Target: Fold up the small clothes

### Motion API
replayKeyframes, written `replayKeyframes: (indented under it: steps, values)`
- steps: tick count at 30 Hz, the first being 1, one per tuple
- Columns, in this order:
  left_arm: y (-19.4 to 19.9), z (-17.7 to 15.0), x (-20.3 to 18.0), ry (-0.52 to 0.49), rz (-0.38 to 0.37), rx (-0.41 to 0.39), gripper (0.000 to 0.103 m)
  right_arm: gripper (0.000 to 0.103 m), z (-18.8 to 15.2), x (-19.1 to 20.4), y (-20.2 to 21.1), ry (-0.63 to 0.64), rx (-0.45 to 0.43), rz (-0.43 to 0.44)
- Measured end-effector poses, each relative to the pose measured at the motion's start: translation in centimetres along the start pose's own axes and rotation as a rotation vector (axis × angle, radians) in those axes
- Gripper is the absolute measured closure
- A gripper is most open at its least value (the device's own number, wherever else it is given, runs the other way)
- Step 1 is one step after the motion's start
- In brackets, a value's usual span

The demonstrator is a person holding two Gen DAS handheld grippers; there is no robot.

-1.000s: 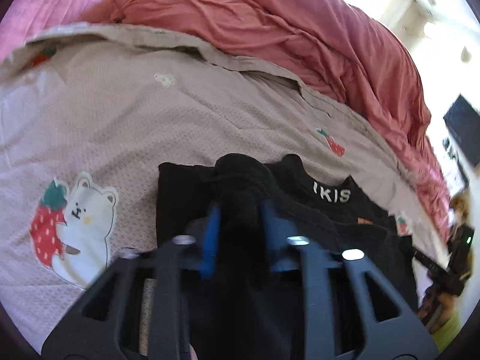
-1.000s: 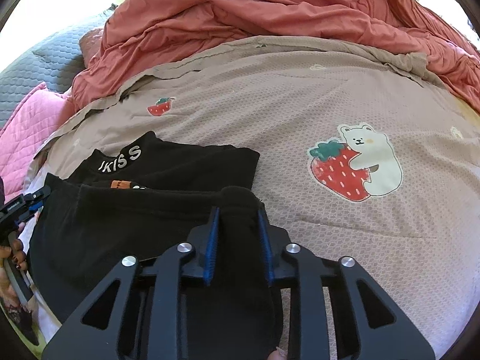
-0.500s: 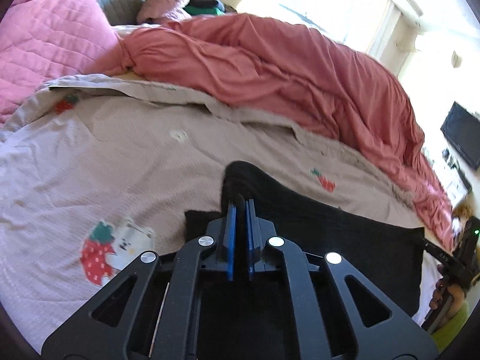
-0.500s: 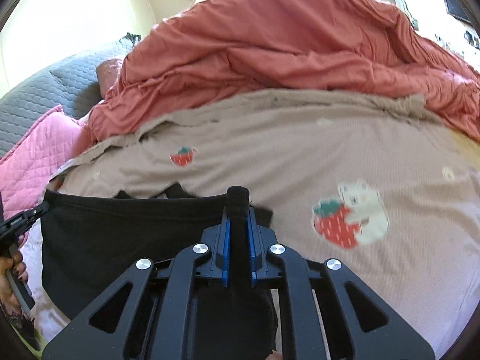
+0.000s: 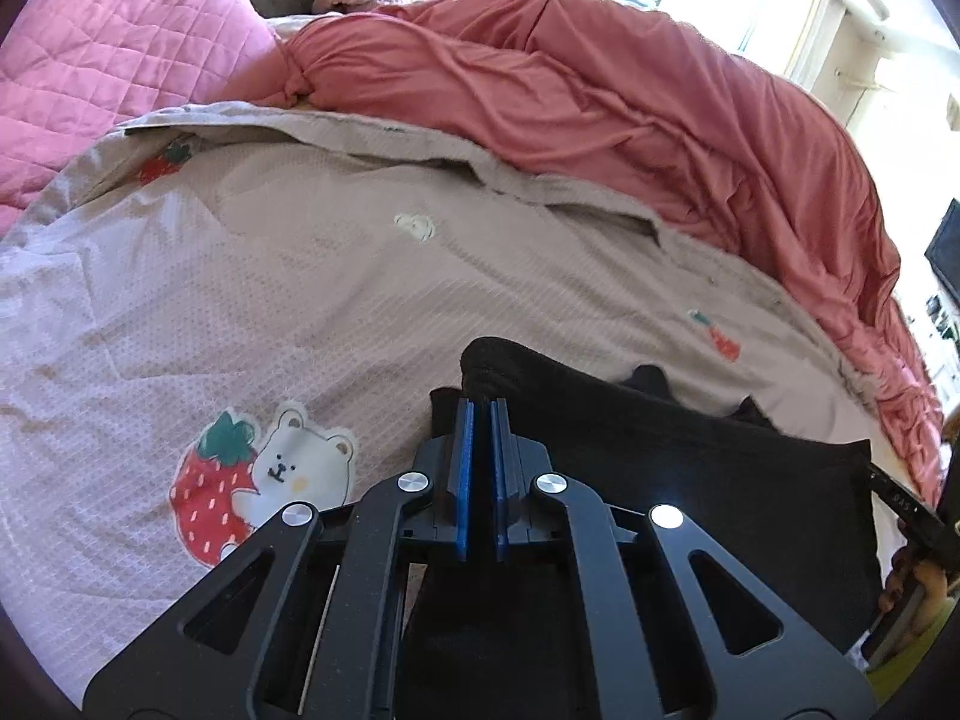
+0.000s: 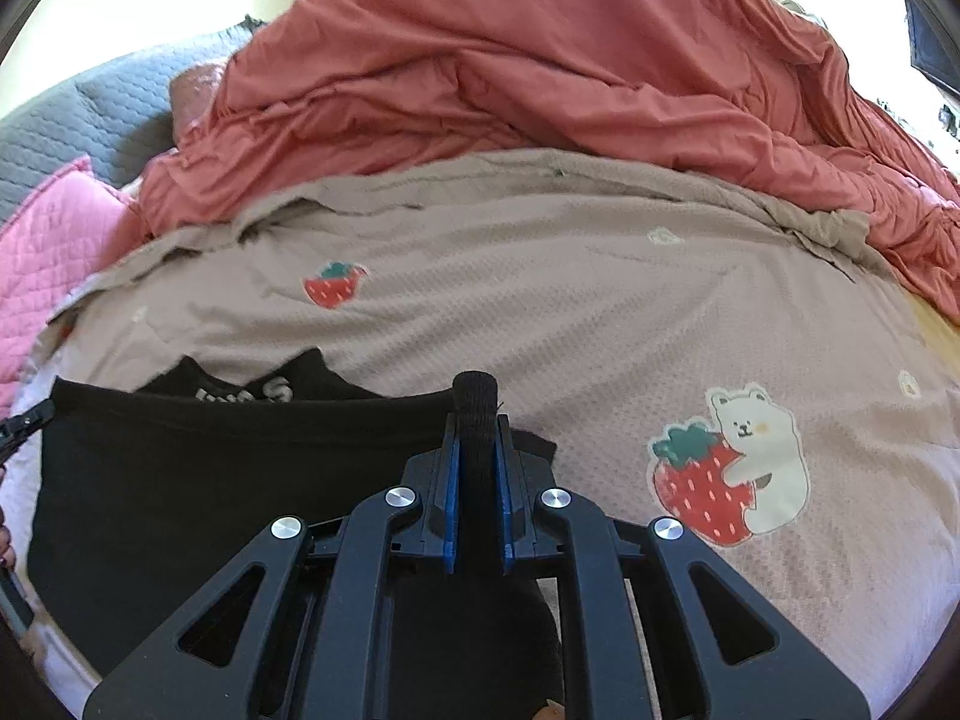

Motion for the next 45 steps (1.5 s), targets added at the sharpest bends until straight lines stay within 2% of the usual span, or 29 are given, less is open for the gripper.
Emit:
replayKeyframes:
  steps: [11,14,16,20,22,27,31,34,40,43,45]
  values:
    - [-0.5,-0.3,0.3,-0.024,0.04,0.018,0.101,0.085,-1.2,-1.0,-1.3,-0.029,0.049,-0.07]
    - [-0.6,-0.4,0.5,-0.03,0.059,0.024,0.1,0.075,-1.4,-1.2,-1.3,-0.029,0.054,-0.094]
    - [-0.7,-0.4,0.8,-0.033,0.078,0.031,0.095,0.063,-1.4,-1.3,-1.2,-0.034,0.056,-0.11]
    - [-0.4,-0.1,1.5,-0.016,0.099,0.031,0.09,0.059,-1.7,-1.7,-0.2,-0.039,0.038,-0.121]
    - [0.2,0.2,1.5,-0.027,0.121,0.013,0.09,0.053,-1.8,-1.7,0.7,-0.027,0.022,-0.133]
    - [1.7,0.9,2.1,-0.037,0.158,-0.021,0.09,0.044,-2.1,-0.3,3.5,0.039,-0.039,-0.105]
    - [2.8,1.4,1.8,-0.054,0.162,-0.043,0.08,0.038,-2.6,1.3,5.0,0.09,-0.062,-0.071]
    - [3.6,1.6,1.2,-0.072,0.158,-0.06,0.078,0.032,-2.8,2.7,5.9,0.12,-0.074,-0.05]
    - [4.6,1.3,0.3,-0.096,0.152,-0.066,0.068,0.029,-3.1,4.8,6.9,0.158,-0.08,-0.014]
    - [4.8,1.0,0.0,-0.084,0.122,-0.048,0.068,0.028,-3.3,5.4,7.3,0.164,-0.083,-0.002]
    - [5.0,0.8,-0.1,-0.086,0.129,-0.044,0.068,0.026,-3.5,5.7,7.5,0.159,-0.082,0.007]
Point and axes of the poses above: each gripper's, at about its wrist camera, not at the fingertips, and y roughly against the way its jaws point, x to its left, z to its top, the point moved 4 cm from there along -y, roughly the way its jaws point, and after that the axes turned 7 degrees about y, right-handed, at the moved point
